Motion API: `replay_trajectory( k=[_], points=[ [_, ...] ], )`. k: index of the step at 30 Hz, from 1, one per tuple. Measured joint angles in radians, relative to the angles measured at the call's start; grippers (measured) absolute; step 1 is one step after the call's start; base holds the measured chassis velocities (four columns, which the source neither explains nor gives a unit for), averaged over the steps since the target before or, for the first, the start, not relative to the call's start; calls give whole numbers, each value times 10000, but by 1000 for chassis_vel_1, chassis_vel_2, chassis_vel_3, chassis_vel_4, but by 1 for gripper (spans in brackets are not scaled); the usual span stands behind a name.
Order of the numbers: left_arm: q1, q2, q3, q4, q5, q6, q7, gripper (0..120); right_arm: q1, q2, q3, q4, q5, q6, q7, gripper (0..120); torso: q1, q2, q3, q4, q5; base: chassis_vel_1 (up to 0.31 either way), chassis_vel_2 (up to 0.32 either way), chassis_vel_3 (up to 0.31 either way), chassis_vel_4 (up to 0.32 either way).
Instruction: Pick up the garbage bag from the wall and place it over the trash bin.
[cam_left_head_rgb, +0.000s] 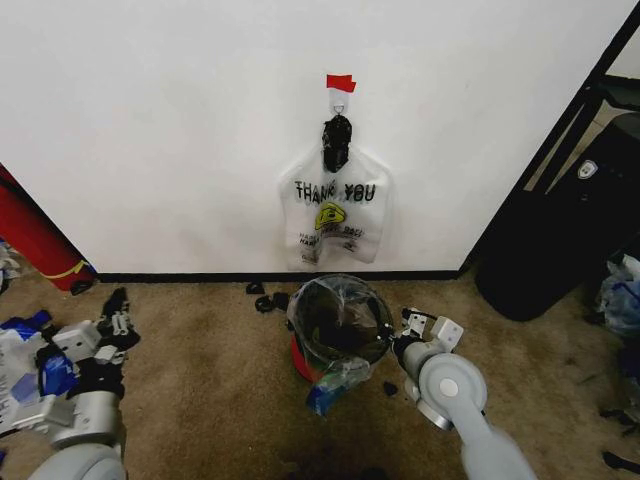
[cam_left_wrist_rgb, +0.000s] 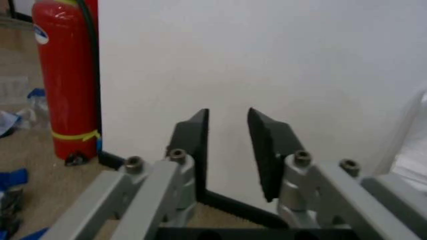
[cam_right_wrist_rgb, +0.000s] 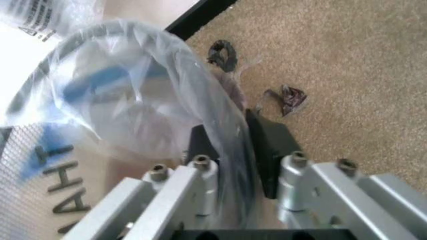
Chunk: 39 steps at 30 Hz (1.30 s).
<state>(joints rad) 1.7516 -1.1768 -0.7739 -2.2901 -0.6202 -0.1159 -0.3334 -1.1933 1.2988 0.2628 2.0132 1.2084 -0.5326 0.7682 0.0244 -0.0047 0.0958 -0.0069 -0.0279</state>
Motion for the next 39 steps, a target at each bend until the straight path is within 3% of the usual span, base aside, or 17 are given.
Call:
replay_trajectory(
  k=[6,9,11,13,15,19,23,26,27,31,32,35,36,39],
  points=[
    [-5,-53,-463,-435,-390,645,-300,52,-429,-59,250,221,-215,-218,-847,41,1,0,0,-2,0,0,0,0,0],
    [-36,-10,-628,-568,-598,803,-361,61,-627,-94,274,257,-382,-213,-1112,52,1,0,1,-3,0,0,0,0,0],
    [-38,-7,-631,-570,-603,807,-363,61,-639,-95,275,258,-401,-209,-1138,52,1,0,1,-3,0,0,0,0,0],
    [-104,11,-652,-605,-712,954,-447,79,-764,-52,305,259,-770,-99,-1433,68,1,0,1,-1,-3,0,0,0,0],
    [-93,11,-642,-637,-729,979,-453,81,-785,-39,309,250,-829,-78,-1467,71,1,0,1,-1,-2,0,0,0,0],
    [-2,8,-561,-712,-690,998,-458,98,-968,-24,296,189,-1507,140,-2037,89,1,0,1,1,-1,0,0,0,0],
    [7,0,-434,-714,-587,953,-449,100,-1111,-41,234,187,-2185,458,-2544,98,1,0,1,0,-1,0,0,0,0],
    [-19,-49,-34,-663,-143,623,-315,100,-1367,-76,145,186,-3957,1720,-3526,100,1,0,1,1,0,0,0,0,0],
    [-19,-49,-34,-663,-143,623,-315,100,-1367,-76,145,186,-3957,1720,-3526,100,1,0,1,1,0,0,0,0,0],
    [-107,-85,763,-311,1021,-348,123,100,-2177,-73,462,390,-7463,5024,-5212,100,1,0,1,0,0,0,0,0,0],
    [-107,-85,763,-311,1021,-348,123,100,-2177,-73,462,390,-7463,5024,-5212,100,1,0,1,0,0,0,0,0,0],
    [-221,-157,1465,83,2108,-1159,332,100,-3203,107,1426,924,-9743,6943,-5896,100,1,-1,1,2,0,0,0,0,0],
    [-221,-157,1465,83,2108,-1159,332,100,-3203,107,1426,924,-9743,6943,-5896,100,1,-1,1,2,0,0,0,0,0],
    [-289,-296,2187,359,3195,-1657,531,100,-4728,595,2561,1488,-10716,8339,-6181,100,1,-1,1,-1,1,0,0,0,0]
  ],
)
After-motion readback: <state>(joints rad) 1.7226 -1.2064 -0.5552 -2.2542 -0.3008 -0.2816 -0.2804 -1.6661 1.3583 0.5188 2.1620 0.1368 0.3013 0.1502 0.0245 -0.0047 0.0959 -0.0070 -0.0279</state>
